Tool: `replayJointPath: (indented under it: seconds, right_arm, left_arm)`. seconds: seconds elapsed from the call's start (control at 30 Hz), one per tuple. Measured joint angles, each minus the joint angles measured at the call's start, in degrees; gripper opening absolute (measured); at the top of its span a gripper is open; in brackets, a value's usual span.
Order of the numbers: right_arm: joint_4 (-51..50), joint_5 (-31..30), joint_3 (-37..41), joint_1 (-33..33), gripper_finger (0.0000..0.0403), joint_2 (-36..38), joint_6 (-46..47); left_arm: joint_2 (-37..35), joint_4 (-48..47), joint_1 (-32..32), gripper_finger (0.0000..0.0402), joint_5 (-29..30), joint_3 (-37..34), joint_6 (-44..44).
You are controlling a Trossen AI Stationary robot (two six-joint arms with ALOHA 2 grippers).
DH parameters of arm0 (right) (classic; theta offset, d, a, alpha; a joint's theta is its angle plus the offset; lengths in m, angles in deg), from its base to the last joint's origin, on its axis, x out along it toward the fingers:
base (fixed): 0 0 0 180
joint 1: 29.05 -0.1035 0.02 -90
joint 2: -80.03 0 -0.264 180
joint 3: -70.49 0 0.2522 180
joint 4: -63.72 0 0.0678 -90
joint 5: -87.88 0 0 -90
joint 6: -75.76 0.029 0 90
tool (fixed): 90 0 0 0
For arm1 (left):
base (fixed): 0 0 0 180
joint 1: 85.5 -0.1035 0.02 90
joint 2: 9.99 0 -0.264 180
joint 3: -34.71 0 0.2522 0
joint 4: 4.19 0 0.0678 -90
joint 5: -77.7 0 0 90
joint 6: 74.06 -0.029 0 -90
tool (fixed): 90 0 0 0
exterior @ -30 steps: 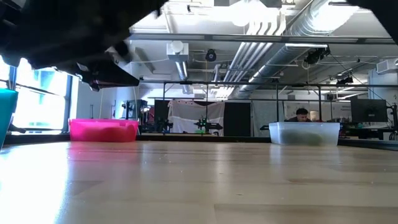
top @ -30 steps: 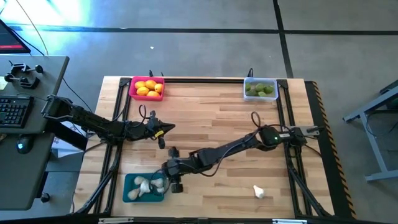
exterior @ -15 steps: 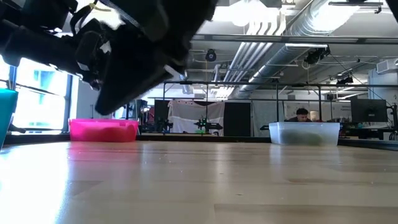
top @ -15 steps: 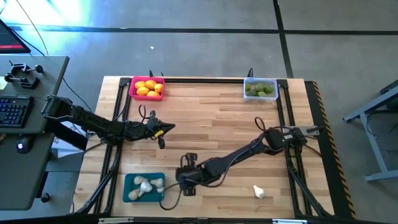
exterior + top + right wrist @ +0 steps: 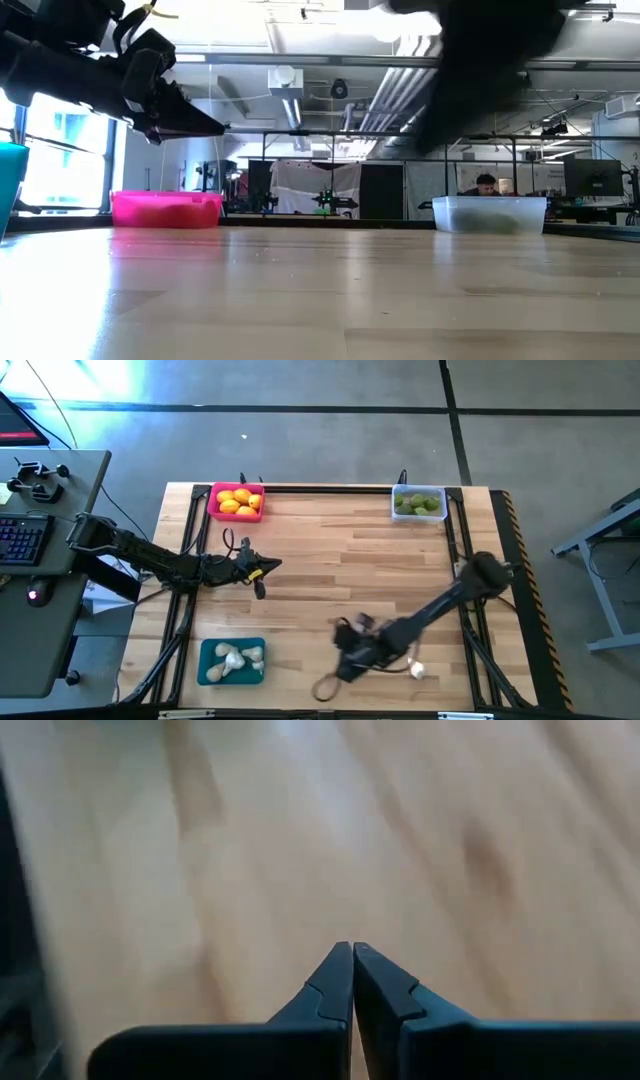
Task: Sort produce into baskets
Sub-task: Put the garlic into the blue bin
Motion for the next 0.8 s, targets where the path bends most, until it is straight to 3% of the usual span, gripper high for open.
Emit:
replayJointPath:
  seconds: [0.17, 0.37, 0.57, 0.8]
  right_arm:
    - [-10.5, 9.8, 2.0, -7.6, 0.0, 6.9, 19.7]
    - [-15.5, 19.6, 2.0, -15.3, 0.0017, 9.3, 37.0]
    - [-24.3, 23.1, 2.0, -18.6, 0.0119, 9.1, 46.9]
    - [-26.8, 22.9, 4.4, -19.2, 0.0236, 6.9, 48.1]
  left_arm:
    - [0.0, 0.1, 0.0, 0.0, -0.5, 0.0, 0.0]
    - [0.0, 1.5, 0.0, 0.0, -0.9, 0.0, 0.0]
    - [0.0, 1.6, 0.0, 0.0, -1.3, 0.0, 0.0]
    - [0.0, 1.3, 0.0, 0.0, -1.3, 0.0, 0.0]
